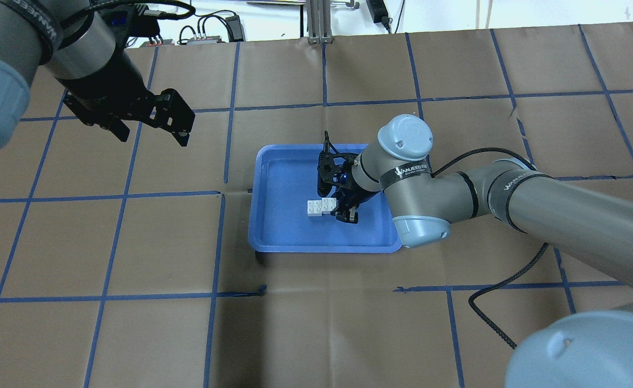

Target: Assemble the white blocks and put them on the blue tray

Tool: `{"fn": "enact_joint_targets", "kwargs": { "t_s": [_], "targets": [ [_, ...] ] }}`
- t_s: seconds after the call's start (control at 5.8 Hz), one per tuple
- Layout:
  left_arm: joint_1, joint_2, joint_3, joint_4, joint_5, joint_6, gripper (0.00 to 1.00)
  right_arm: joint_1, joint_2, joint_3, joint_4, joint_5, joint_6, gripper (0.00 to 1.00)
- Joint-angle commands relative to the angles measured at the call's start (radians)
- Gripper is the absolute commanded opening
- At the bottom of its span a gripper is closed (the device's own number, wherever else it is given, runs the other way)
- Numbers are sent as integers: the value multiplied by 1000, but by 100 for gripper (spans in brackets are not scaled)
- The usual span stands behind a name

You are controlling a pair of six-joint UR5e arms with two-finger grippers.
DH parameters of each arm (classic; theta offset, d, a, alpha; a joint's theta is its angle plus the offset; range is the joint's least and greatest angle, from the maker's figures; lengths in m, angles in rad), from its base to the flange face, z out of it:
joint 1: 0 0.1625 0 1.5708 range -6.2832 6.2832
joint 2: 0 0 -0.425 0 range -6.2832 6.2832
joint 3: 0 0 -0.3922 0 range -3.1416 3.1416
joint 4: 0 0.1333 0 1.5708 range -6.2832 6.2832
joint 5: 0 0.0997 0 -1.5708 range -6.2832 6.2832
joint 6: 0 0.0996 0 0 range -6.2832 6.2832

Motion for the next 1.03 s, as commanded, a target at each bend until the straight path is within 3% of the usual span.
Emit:
{"fn": "enact_joint_targets", "kwargs": {
  "t_s": [0.0,0.17,0.34,0.86],
  "targets": [
    [4,-1,12,-34,4,-7,99,1,0,0,0,1,0,25],
    [24,-2,21,-44,-7,-12,99,1,5,0,0,3,5,49],
    [28,-2,21,-46,-5,-12,99,1,7,0,0,8,33,99],
    [30,-4,24,-46,-7,-20,99,1,-3,-7,-7,5,37,100]
  ]
}}
